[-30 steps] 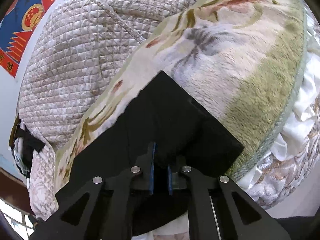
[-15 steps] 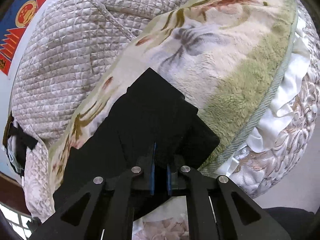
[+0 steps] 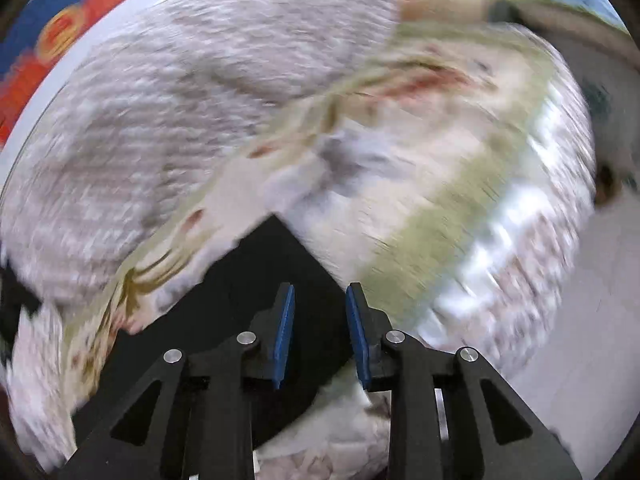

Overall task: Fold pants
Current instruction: 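Smooth the folded pants flat with both open tools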

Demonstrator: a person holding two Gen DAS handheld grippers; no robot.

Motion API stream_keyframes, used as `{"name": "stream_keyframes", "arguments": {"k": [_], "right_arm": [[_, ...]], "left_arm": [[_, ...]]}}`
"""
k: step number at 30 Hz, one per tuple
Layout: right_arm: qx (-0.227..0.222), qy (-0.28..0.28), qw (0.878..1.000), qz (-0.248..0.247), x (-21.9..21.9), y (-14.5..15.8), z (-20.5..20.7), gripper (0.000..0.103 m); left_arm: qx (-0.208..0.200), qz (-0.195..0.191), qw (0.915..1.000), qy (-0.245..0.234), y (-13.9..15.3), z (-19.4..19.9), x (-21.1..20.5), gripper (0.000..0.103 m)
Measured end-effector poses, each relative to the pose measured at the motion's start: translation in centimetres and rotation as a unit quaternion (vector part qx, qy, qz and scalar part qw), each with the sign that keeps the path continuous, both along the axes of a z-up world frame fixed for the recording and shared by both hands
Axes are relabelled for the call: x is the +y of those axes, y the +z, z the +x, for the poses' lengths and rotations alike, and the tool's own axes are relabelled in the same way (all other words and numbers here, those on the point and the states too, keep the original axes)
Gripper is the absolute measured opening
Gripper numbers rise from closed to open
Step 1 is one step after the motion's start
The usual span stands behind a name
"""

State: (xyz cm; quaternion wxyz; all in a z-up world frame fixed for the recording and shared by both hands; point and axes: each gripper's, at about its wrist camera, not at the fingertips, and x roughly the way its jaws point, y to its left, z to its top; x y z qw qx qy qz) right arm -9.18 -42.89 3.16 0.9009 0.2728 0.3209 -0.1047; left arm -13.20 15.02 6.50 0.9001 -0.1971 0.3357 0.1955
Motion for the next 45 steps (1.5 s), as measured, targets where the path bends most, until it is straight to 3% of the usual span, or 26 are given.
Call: {"name": "stream_keyframes", "arguments": {"k": [3, 7, 11, 13, 15, 18, 21, 24, 30, 35, 40, 43, 45], "right_arm": [[0.014, 0.119, 0.993, -0.021, 3.0, -0.7, 4.0, 0.027], [0.042, 0.182, 0.981, -0.049, 5.4, -2.6, 9.0, 0.027], [0.042, 0.188, 0.978, -0.078, 6.0, -3.2, 11.8, 0.027], [0.045, 0.178, 0.979, -0.093, 6.0, -3.3, 12.5, 0.027], [0.058, 0.149, 0.981, -0.107, 5.0, -3.9, 12.8, 0.027], [0.051, 0.126, 0.989, -0.058, 3.1, -4.5, 13.0, 0.024], [0.05, 0.107, 0.987, -0.108, 3.8, -3.9, 12.6, 0.026], [0.031, 0.134, 0.986, -0.098, 5.0, -3.5, 12.0, 0.034], [0.0, 0.225, 0.967, -0.122, 10.9, -3.0, 9.9, 0.04], [-0.009, 0.295, 0.944, -0.146, 16.5, -3.1, 6.9, 0.04], [-0.013, 0.365, 0.914, -0.177, 21.1, -4.1, 4.1, 0.04], [-0.012, 0.381, 0.905, -0.189, 22.4, -4.8, 3.3, 0.041], [-0.005, 0.391, 0.9, -0.194, 23.1, -5.7, 3.1, 0.05]], "left_arm": [[0.0, -0.012, 0.998, -0.062, 0.4, 3.0, -2.1, 0.014], [0.016, -0.008, 0.9912, -0.131, 0.0, 7.3, -4.9, 0.024], [0.033, 0.022, 0.9846, -0.17, -1.2, 10.9, -6.7, 0.028], [0.053, 0.034, 0.9856, -0.157, -2.4, 12.1, -6.3, 0.028], [0.073, 0.016, 0.9882, -0.134, -4.1, 12.6, -4.7, 0.027], [0.05, 0.005, 0.99, -0.132, -3.9, 12.0, -4.1, 0.027], [0.05, 0.027, 0.9898, -0.131, -3.6, 11.5, -4.8, 0.027], [0.047, 0.032, 0.9901, -0.128, -3.3, 10.6, -5.2, 0.03], [0.047, 0.035, 0.987, -0.149, -2.6, 8.8, -7.2, 0.034], [0.041, 0.044, 0.9824, -0.177, -1.7, 7.3, -9.8, 0.041], [0.047, 0.054, 0.9795, -0.188, -2.3, 5.6, -11.6, 0.043], [0.057, 0.063, 0.9774, -0.194, -3.2, 4.9, -12.2, 0.045], [0.059, 0.072, 0.9759, -0.197, -4.0, 4.7, -12.5, 0.047]]}}
